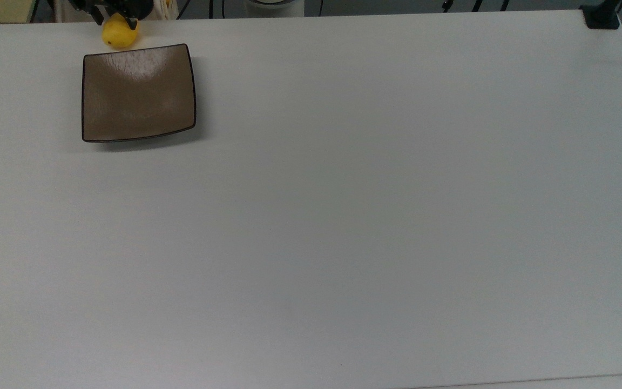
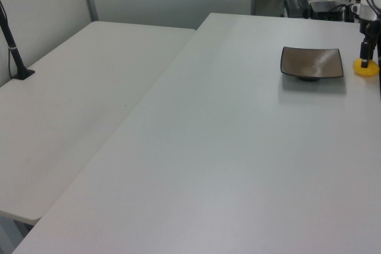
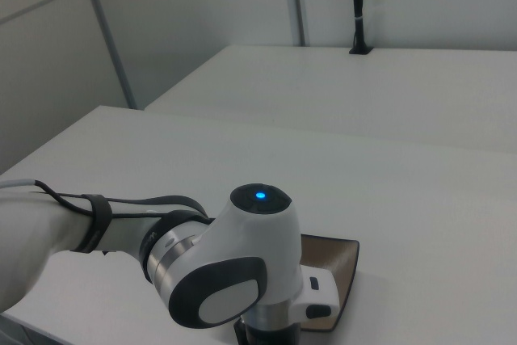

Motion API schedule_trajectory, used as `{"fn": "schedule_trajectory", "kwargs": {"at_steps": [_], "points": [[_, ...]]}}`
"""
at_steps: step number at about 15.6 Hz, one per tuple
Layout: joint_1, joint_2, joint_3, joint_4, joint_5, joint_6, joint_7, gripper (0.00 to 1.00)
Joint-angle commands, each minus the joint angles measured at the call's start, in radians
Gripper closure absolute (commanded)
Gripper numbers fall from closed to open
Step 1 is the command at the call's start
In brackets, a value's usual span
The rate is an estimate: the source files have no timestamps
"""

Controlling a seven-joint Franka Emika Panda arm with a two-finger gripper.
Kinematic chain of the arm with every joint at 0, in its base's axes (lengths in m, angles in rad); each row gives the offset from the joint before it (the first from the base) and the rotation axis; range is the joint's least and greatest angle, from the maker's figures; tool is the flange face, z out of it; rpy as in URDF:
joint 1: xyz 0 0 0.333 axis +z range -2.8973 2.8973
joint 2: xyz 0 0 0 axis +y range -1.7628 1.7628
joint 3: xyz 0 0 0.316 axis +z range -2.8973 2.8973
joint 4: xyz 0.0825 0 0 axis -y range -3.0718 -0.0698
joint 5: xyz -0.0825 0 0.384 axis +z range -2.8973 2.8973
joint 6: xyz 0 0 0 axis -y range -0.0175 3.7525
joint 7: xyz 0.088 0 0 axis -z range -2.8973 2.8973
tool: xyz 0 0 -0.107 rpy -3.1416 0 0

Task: Put potatoes on a ceramic plate
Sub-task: 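Close the gripper around the yellow potato, then lift the potato and carry it over the brown plate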

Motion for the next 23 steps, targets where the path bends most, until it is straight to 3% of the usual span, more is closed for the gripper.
{"fn": "schedule_trajectory", "kwargs": {"at_steps": [1, 3, 7, 11, 14, 17, 21, 23], "points": [[0.029, -0.022, -0.041, -0.02, -0.019, 0.035, -0.019, 0.43], [0.033, -0.024, -0.044, -0.03, -0.019, 0.051, -0.019, 0.44], [0.033, -0.021, -0.045, -0.027, -0.018, 0.045, -0.014, 0.54], [0.049, -0.019, -0.042, 0.035, 0.0, -0.037, -0.002, 0.56], [0.07, -0.019, -0.032, 0.12, 0.071, -0.126, -0.001, 0.56], [0.082, -0.019, -0.013, 0.187, 0.096, -0.209, 0.001, 0.56], [0.069, -0.01, 0.056, 0.25, 0.115, -0.295, 0.001, 0.56], [0.073, 0.005, 0.068, 0.289, 0.198, -0.297, 0.006, 0.56]]}}
